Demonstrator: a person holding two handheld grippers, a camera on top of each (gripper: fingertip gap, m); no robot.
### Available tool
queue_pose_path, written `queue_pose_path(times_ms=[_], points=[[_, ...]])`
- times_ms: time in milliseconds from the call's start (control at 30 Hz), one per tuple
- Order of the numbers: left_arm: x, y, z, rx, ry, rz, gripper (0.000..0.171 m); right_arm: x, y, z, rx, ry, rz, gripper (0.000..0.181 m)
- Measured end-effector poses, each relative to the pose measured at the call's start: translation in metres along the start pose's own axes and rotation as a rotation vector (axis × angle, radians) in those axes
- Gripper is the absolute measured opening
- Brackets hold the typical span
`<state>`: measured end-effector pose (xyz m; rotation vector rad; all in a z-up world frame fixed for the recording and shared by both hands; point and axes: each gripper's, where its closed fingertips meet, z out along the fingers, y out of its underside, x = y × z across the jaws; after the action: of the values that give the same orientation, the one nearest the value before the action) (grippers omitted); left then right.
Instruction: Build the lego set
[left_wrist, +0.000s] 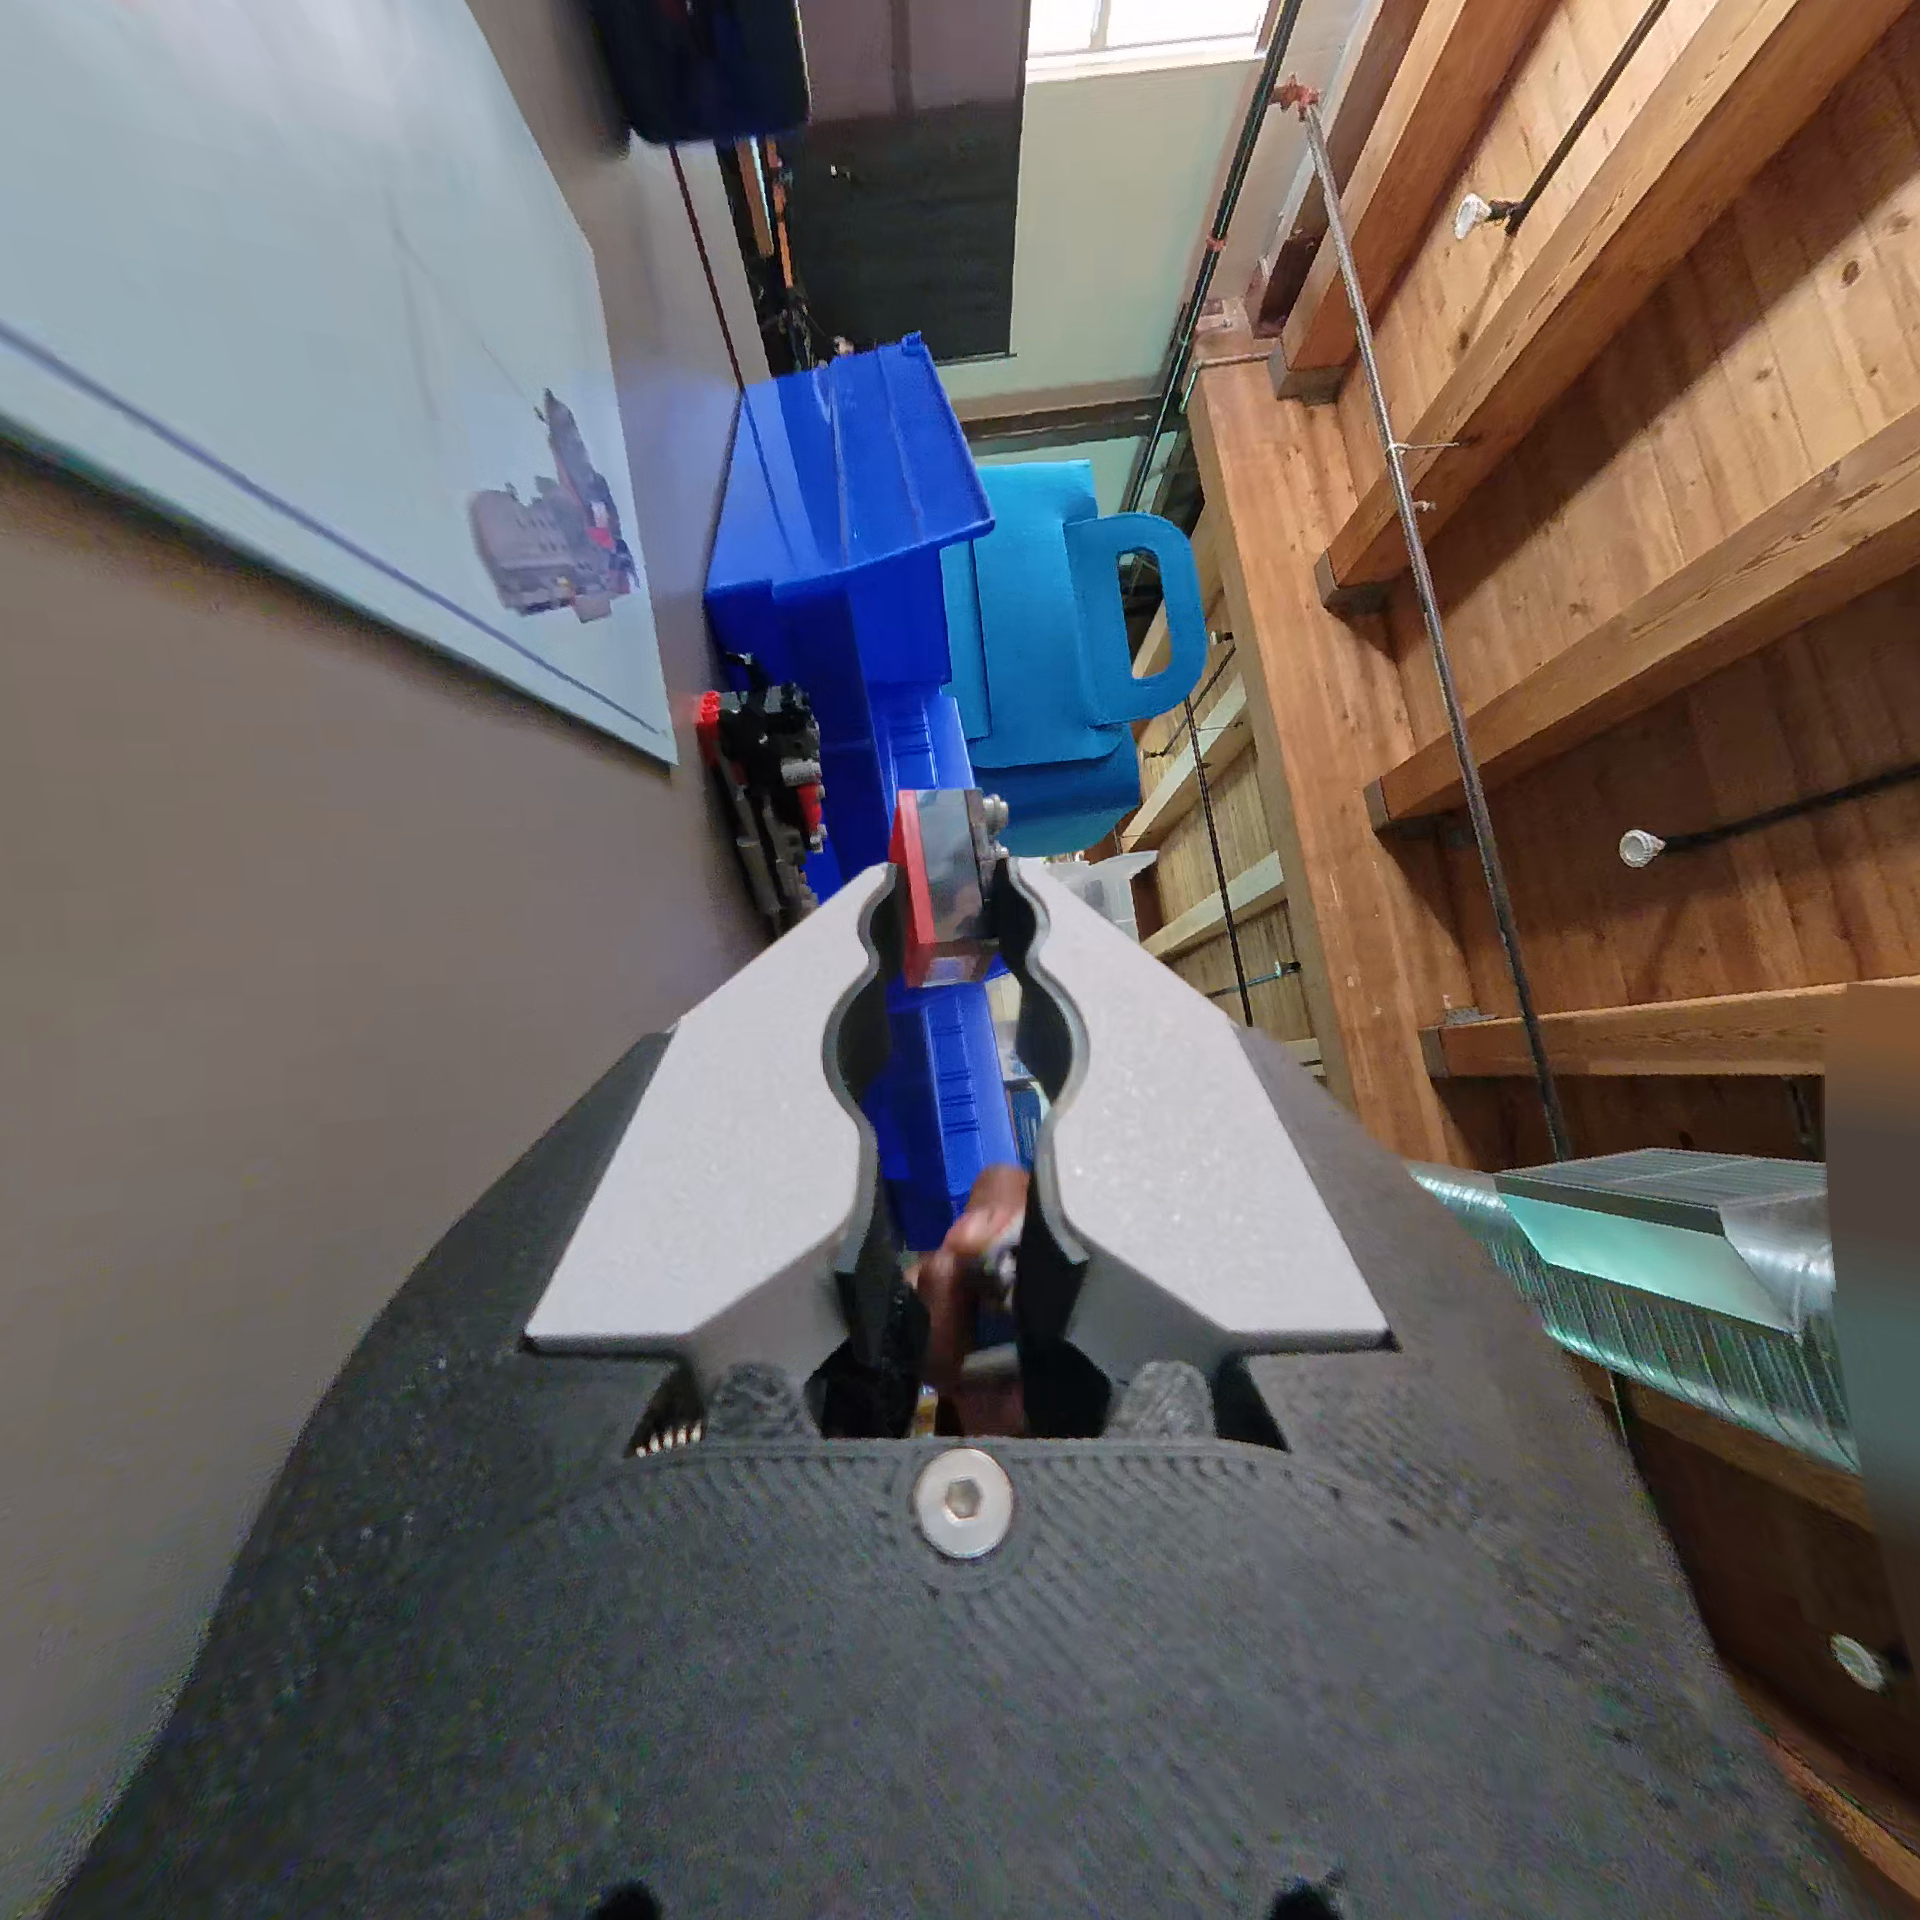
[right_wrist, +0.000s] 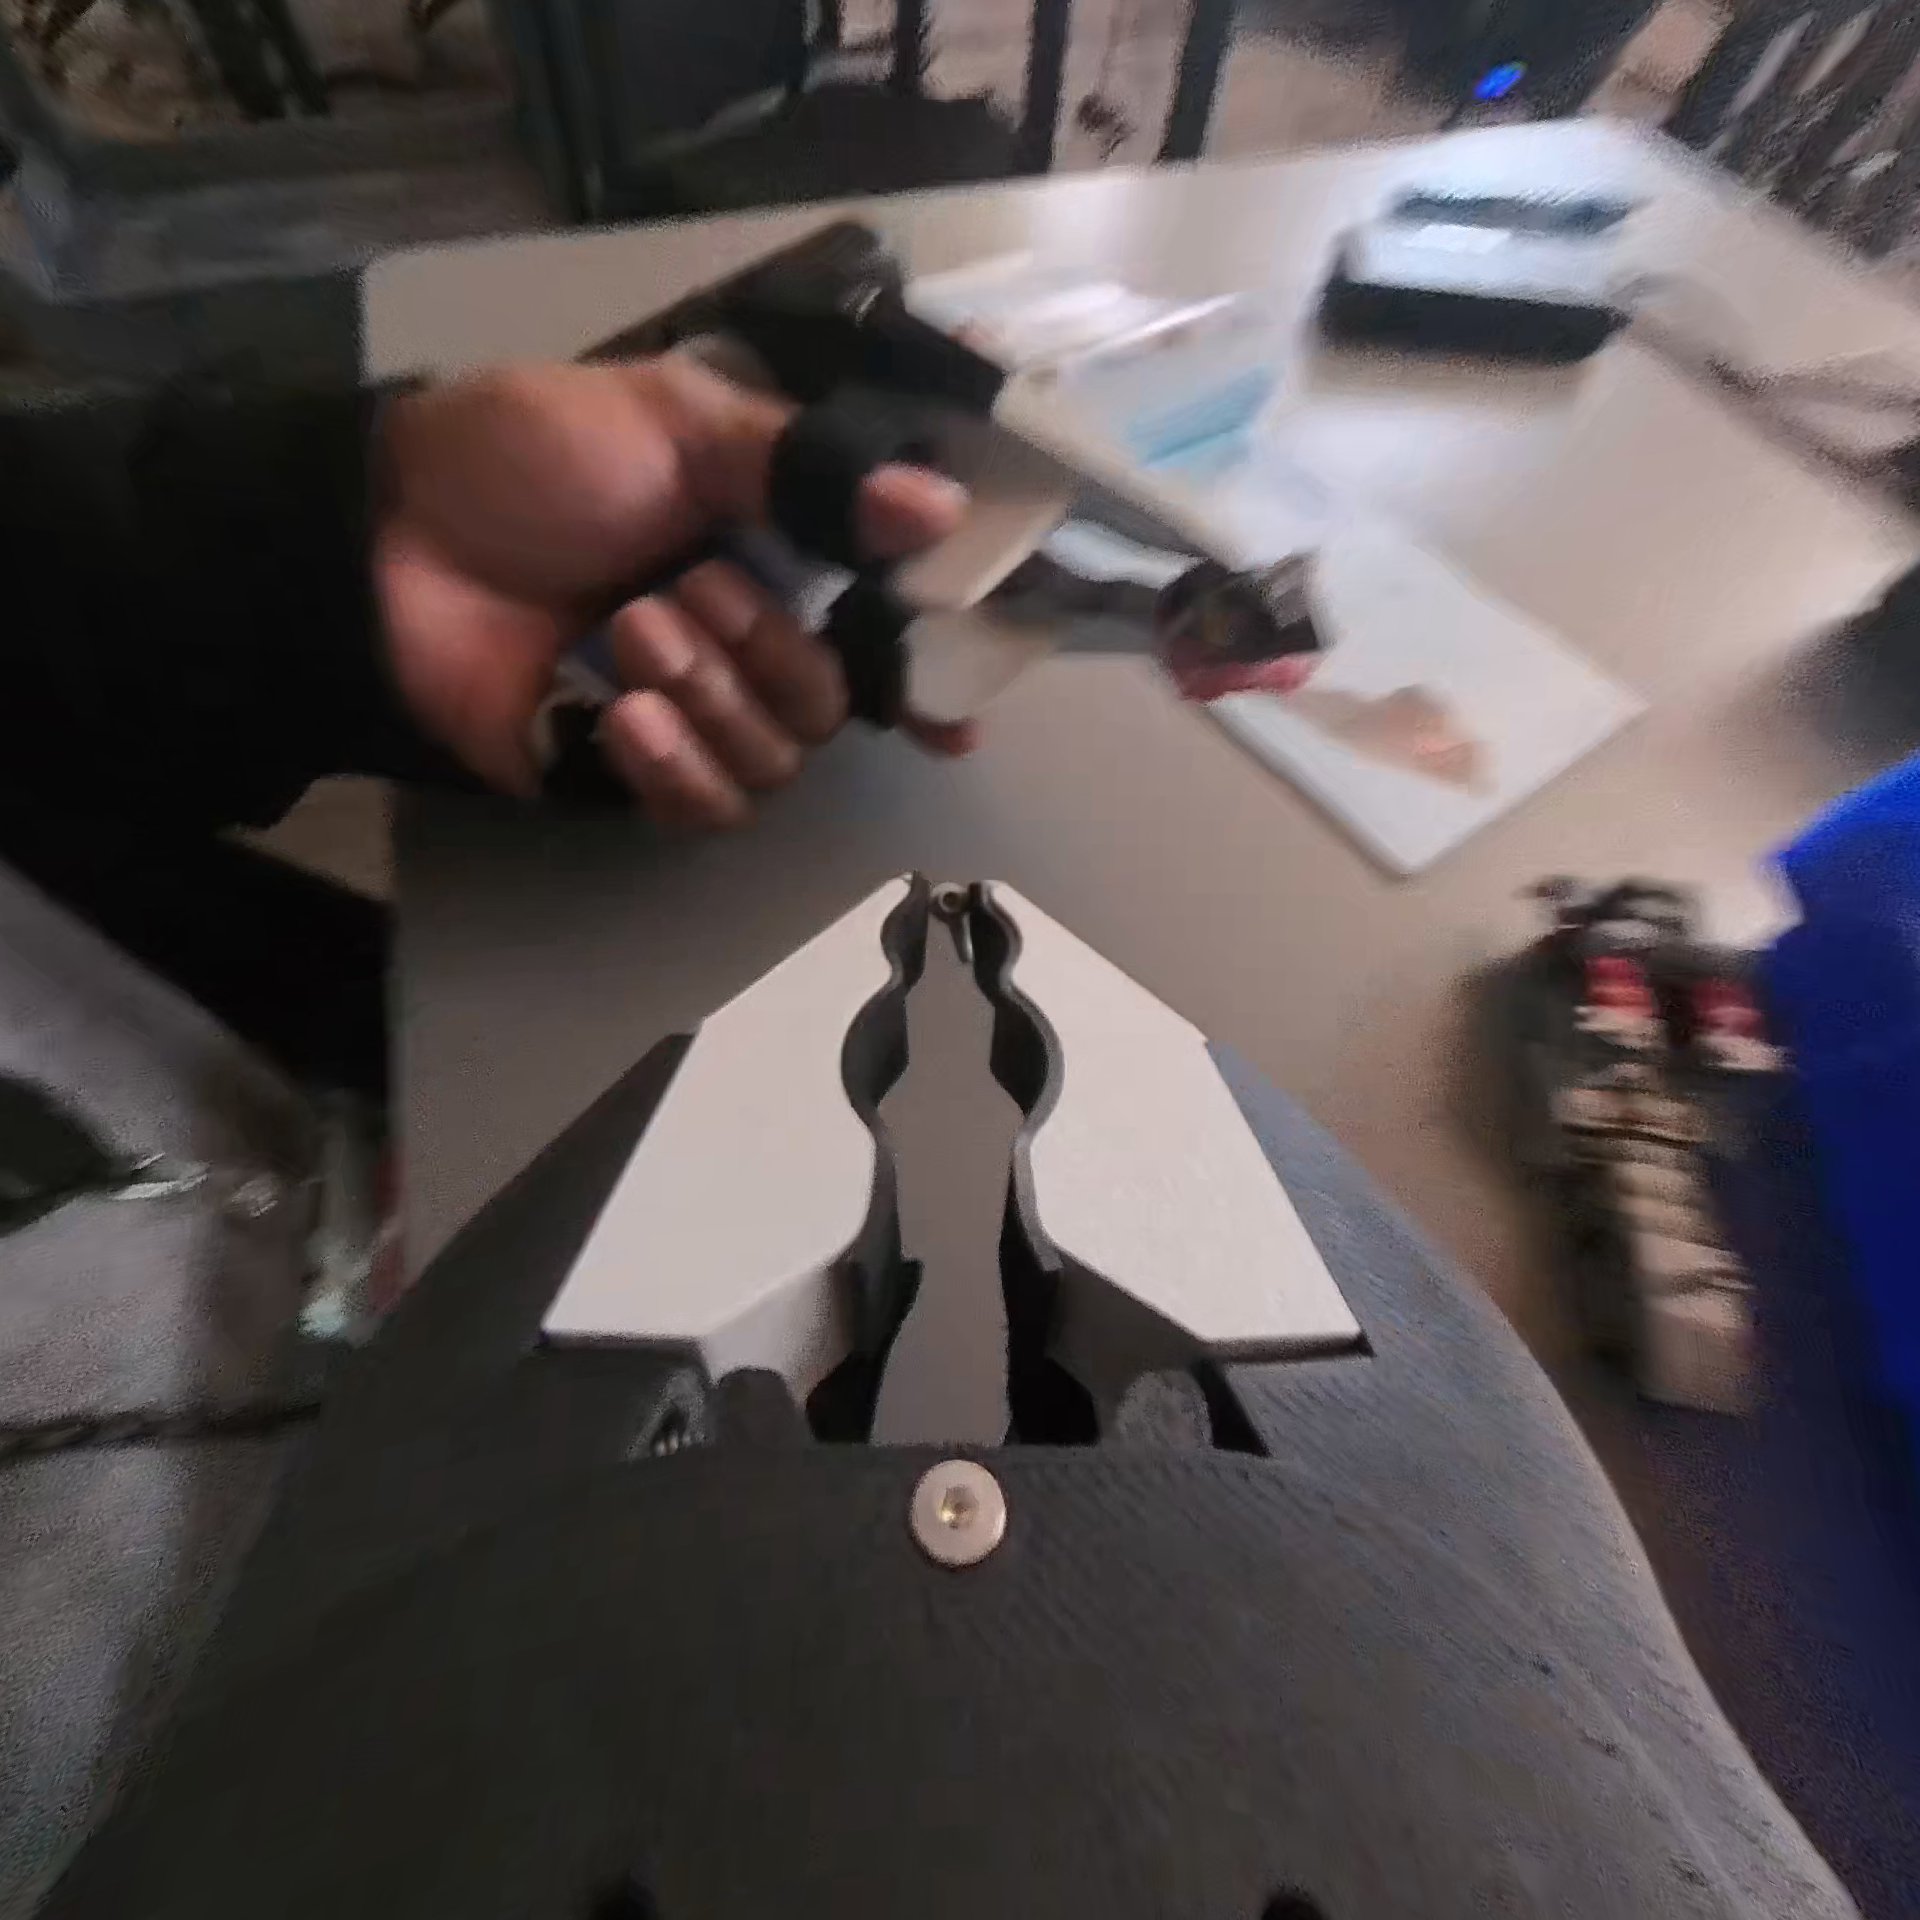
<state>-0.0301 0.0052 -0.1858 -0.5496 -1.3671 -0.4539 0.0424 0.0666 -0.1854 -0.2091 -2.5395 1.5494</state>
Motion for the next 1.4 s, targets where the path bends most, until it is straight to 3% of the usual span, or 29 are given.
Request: queue_pose_path(times_ms=[167, 300, 400, 467, 667, 1033, 1400], points=[[0.004, 0.004, 0.057, -0.057, 0.018, -0.005, 0.018, 0.084, -0.034, -0.018, 0.182, 0.099, -0.025, 0.008], [0.013, 0.002, 0.108, -0.116, 0.063, 0.054, 0.018, 0.127, -0.043, -0.017, 0.255, 0.184, -0.026, 0.008], [0.022, 0.005, 0.121, -0.157, 0.132, 0.018, 0.018, 0.151, -0.04, -0.021, 0.283, 0.252, 0.038, 0.007], [0.016, 0.004, 0.118, -0.148, 0.104, 0.078, 0.018, 0.156, -0.039, -0.026, 0.299, 0.257, 0.073, 0.008], [0.014, 0.013, 0.113, -0.154, 0.13, -0.003, 0.018, 0.152, -0.042, -0.027, 0.304, 0.25, 0.115, 0.008], [0.0, 0.026, 0.097, -0.151, 0.098, -0.074, 0.018, 0.129, -0.025, 0.001, 0.154, 0.214, 0.072, 0.008], [-0.007, 0.026, 0.097, -0.144, 0.074, -0.091, 0.018, 0.134, -0.015, 0.007, 0.104, 0.255, 0.041, 0.008]])
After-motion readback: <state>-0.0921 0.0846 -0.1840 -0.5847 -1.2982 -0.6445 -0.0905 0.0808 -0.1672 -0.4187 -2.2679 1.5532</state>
